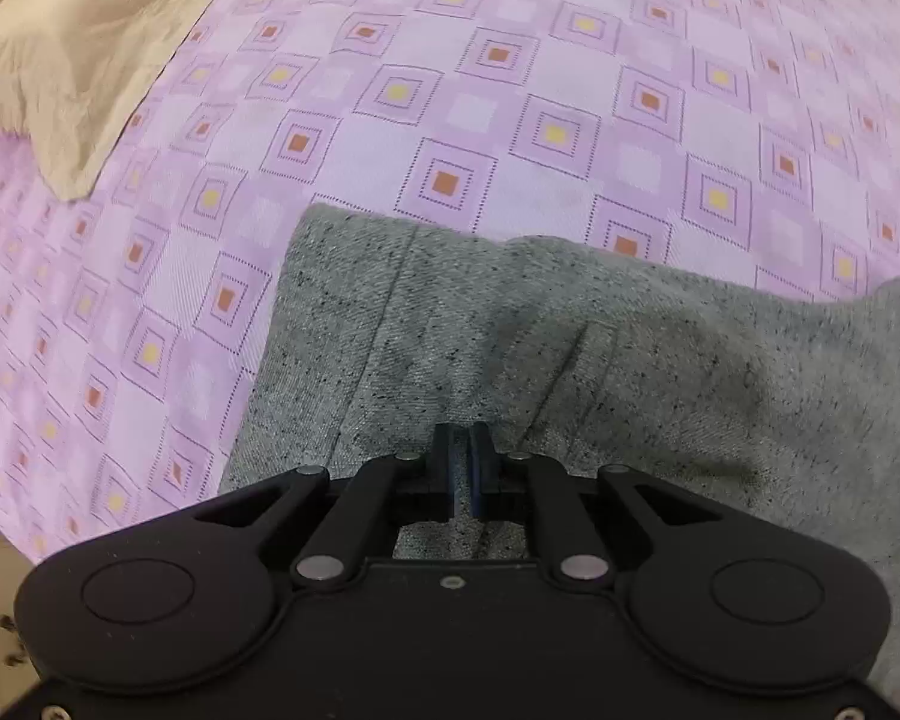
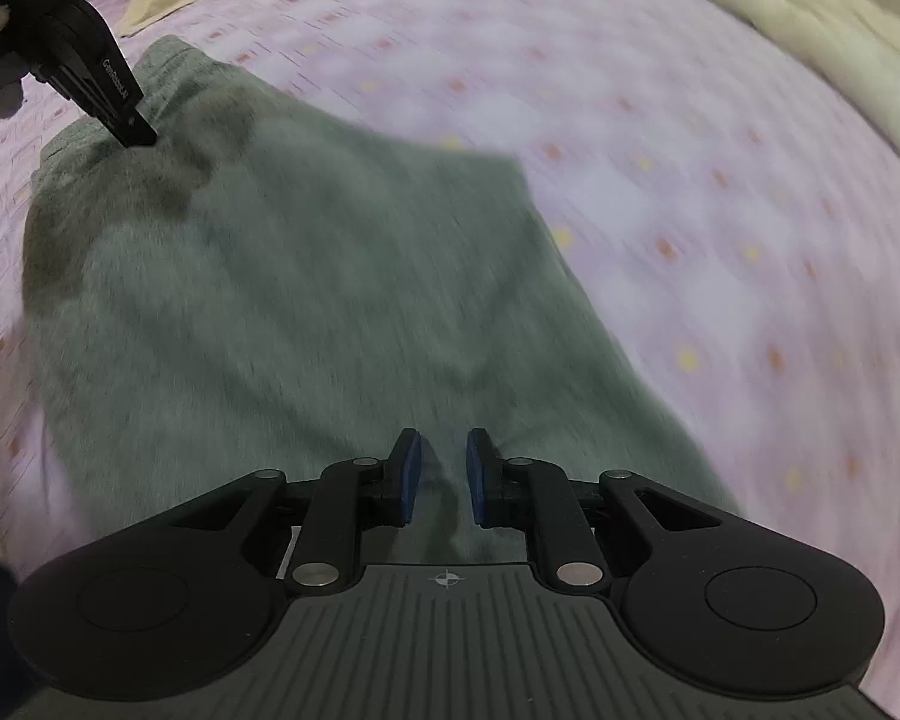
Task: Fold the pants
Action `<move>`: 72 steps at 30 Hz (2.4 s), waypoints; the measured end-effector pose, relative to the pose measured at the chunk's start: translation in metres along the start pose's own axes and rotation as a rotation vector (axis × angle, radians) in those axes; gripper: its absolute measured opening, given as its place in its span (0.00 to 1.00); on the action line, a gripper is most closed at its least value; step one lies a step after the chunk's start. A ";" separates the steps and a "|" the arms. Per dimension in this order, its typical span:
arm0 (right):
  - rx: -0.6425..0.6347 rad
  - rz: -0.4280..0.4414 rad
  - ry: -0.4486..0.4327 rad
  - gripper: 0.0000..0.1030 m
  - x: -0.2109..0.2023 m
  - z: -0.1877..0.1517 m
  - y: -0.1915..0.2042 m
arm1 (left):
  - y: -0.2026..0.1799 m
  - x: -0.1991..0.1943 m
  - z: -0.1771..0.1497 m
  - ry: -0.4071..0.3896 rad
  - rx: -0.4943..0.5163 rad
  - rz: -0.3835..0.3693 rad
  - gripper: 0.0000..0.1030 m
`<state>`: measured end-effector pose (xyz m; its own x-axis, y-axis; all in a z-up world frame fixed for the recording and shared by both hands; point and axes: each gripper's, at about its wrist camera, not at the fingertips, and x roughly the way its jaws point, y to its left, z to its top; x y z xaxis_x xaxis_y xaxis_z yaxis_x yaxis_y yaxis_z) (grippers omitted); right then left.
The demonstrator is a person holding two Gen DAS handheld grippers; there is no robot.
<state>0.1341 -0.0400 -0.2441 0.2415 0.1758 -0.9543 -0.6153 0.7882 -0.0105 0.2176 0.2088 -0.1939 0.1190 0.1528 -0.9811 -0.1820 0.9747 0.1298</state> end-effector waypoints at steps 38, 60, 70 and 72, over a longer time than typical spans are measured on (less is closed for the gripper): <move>0.006 -0.069 -0.005 0.02 -0.037 -0.023 -0.025 | -0.223 -0.008 0.033 -0.068 0.554 -0.327 0.26; 0.588 -0.499 -0.006 0.03 -0.037 -0.104 -0.127 | -0.205 -0.043 -0.016 -0.169 0.385 -0.296 0.25; 0.664 -0.489 -0.098 0.08 -0.092 -0.193 -0.162 | -0.254 -0.019 -0.003 -0.191 0.331 -0.094 0.26; 0.714 -0.505 -0.135 0.19 -0.115 -0.218 -0.173 | -0.257 -0.024 -0.001 -0.185 0.313 -0.065 0.26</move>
<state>0.0495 -0.3248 -0.1975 0.4724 -0.2604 -0.8420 0.1935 0.9627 -0.1892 0.2601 -0.0455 -0.2039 0.3001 0.0882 -0.9498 0.1359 0.9816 0.1341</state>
